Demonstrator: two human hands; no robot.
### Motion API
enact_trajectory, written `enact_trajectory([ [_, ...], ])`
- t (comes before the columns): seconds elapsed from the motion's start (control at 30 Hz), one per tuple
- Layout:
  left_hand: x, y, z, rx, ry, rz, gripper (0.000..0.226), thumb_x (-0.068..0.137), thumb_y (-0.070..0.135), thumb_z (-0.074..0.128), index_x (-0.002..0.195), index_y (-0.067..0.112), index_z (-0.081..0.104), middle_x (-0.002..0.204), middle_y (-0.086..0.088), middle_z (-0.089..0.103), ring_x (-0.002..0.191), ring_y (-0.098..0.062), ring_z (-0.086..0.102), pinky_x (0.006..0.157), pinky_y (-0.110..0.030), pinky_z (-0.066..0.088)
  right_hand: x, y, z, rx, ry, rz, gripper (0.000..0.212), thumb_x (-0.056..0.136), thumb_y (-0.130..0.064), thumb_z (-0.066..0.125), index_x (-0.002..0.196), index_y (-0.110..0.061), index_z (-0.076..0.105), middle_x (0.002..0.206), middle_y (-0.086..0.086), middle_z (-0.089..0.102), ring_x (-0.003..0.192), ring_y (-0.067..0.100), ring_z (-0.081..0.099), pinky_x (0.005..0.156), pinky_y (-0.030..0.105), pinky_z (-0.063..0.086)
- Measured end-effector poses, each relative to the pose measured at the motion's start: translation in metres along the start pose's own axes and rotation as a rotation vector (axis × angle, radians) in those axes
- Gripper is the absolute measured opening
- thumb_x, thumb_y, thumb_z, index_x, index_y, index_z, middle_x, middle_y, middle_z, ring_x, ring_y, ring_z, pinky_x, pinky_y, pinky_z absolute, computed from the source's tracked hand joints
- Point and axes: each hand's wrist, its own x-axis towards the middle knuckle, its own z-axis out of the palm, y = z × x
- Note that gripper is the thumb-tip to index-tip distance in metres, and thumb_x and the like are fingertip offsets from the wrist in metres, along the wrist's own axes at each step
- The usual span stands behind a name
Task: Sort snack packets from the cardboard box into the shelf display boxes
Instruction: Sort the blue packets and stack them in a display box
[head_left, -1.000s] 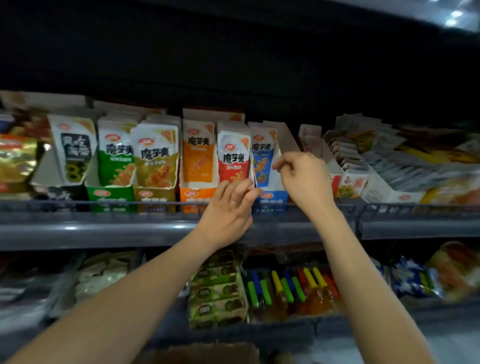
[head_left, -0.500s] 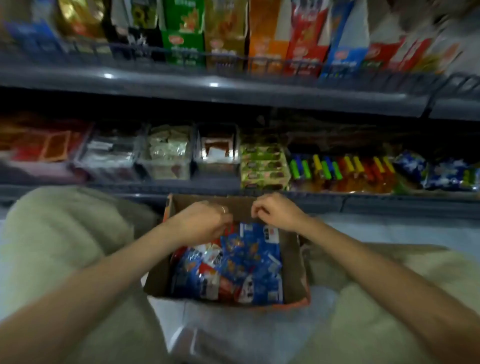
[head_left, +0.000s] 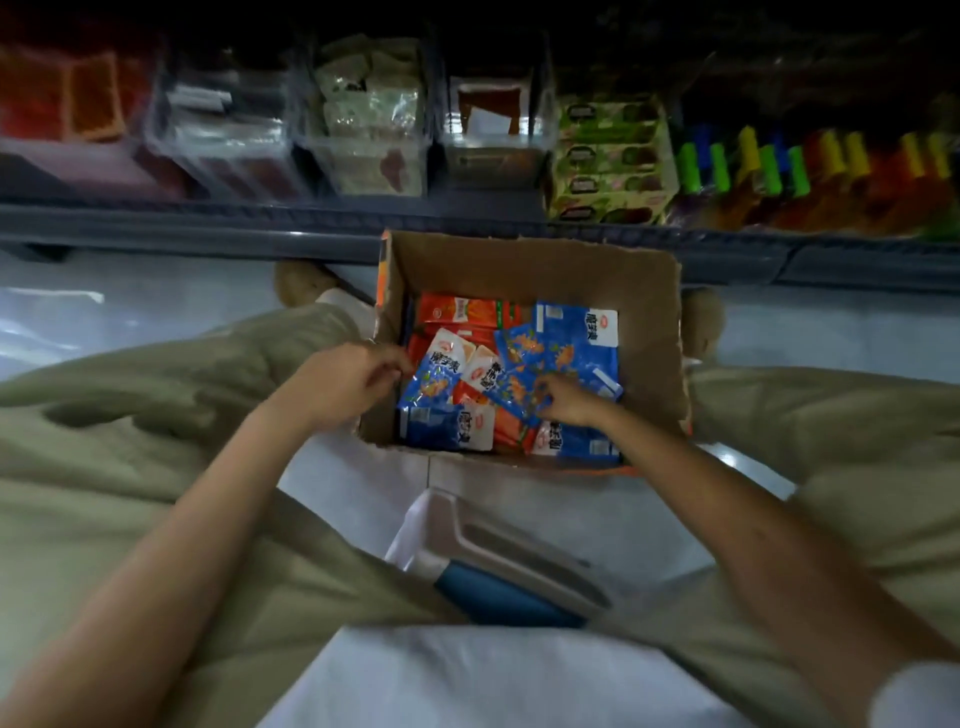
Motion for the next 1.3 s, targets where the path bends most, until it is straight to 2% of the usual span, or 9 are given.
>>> enact_trajectory([
  [0.3,0.015,-0.026,-0.023,-0.065,0.199,-0.054,0.025,0.095,0.014,0.048,0.115,0.017,0.062,0.107,-0.005,0.064,0.092,-0.026,0.060,0.076,-0.037,0.048,0.054,-0.081,0.034,0.469,0.149,0.064,0.081,0.084,-0.010,0.070,0.146,-0.003,0.018,0.149,0.014,0.028,0.135,0.028,0.033,0.097,0.025,0.037],
  [0.4,0.018,-0.036,-0.016,-0.074,0.118,-0.077,0.026,0.093,0.013,0.049,0.116,0.017,0.061,0.105,-0.005,0.065,0.092,-0.025,0.060,0.077,-0.040,0.049,0.072,-0.105,0.033,0.371,0.230,0.055,0.089,0.082,-0.016,0.073,0.147,-0.008,0.013,0.150,0.016,0.019,0.135,0.032,0.031,0.101,0.034,0.036],
  [0.57,0.027,-0.039,-0.014,-0.081,0.085,-0.107,0.029,0.094,0.015,0.049,0.121,0.017,0.059,0.106,-0.003,0.065,0.094,-0.021,0.060,0.080,-0.040,0.050,0.091,-0.107,0.029,0.074,0.241,0.007,0.062,0.085,-0.021,0.068,0.135,-0.006,0.034,0.136,0.017,0.044,0.120,0.034,0.049,0.094,0.042,0.046],
  [0.73,0.030,-0.042,-0.010,-0.144,0.131,-0.087,0.028,0.093,0.012,0.052,0.119,0.015,0.060,0.110,-0.005,0.065,0.099,-0.023,0.060,0.082,-0.040,0.050,0.081,-0.104,0.017,0.110,0.087,-0.037,0.026,0.095,-0.026,0.055,0.096,-0.002,0.064,0.091,0.012,0.062,0.079,0.020,0.056,0.064,0.026,0.041],
  [0.83,0.034,-0.032,-0.006,-0.225,0.150,-0.089,0.031,0.093,0.017,0.057,0.124,0.016,0.058,0.119,-0.004,0.061,0.105,-0.019,0.058,0.080,-0.027,0.045,0.057,-0.107,-0.004,0.245,0.174,-0.119,0.033,0.095,-0.029,0.053,0.106,0.000,0.065,0.109,0.023,0.063,0.096,0.034,0.060,0.081,0.039,0.048],
  [0.9,0.037,-0.023,-0.002,-0.267,0.129,-0.074,0.042,0.091,0.022,0.061,0.131,0.018,0.050,0.128,-0.002,0.056,0.113,-0.017,0.054,0.083,-0.021,0.040,0.038,-0.107,-0.021,0.267,0.250,-0.206,0.025,0.096,-0.025,0.053,0.096,-0.004,0.066,0.098,0.022,0.060,0.091,0.034,0.058,0.077,0.038,0.045],
  [1.07,0.038,-0.002,0.003,-0.538,0.081,-0.082,0.061,0.087,0.019,0.067,0.139,0.018,0.036,0.121,0.003,0.056,0.107,-0.014,0.059,0.083,-0.028,0.053,-0.008,-0.120,-0.053,0.485,0.253,-0.410,0.014,0.094,-0.010,0.055,0.098,-0.002,0.066,0.084,-0.006,0.051,0.075,0.000,0.055,0.069,0.012,0.041],
  [1.2,0.039,-0.004,0.003,-0.467,0.169,-0.152,0.033,0.090,0.017,0.062,0.121,0.011,0.052,0.104,-0.003,0.064,0.089,-0.020,0.064,0.067,-0.033,0.055,-0.004,-0.121,-0.045,0.702,0.287,-0.313,0.014,0.099,-0.019,0.046,0.101,-0.016,0.059,0.071,-0.005,0.052,0.058,-0.002,0.050,0.055,0.012,0.039],
  [1.3,0.042,-0.015,0.000,-0.525,0.267,-0.243,0.028,0.088,0.015,0.064,0.113,0.007,0.055,0.105,-0.008,0.066,0.090,-0.022,0.063,0.074,-0.037,0.053,0.025,-0.097,-0.015,0.473,0.143,-0.112,0.021,0.098,-0.017,0.048,0.117,-0.013,0.057,0.100,0.006,0.062,0.087,0.014,0.057,0.071,0.022,0.047],
])
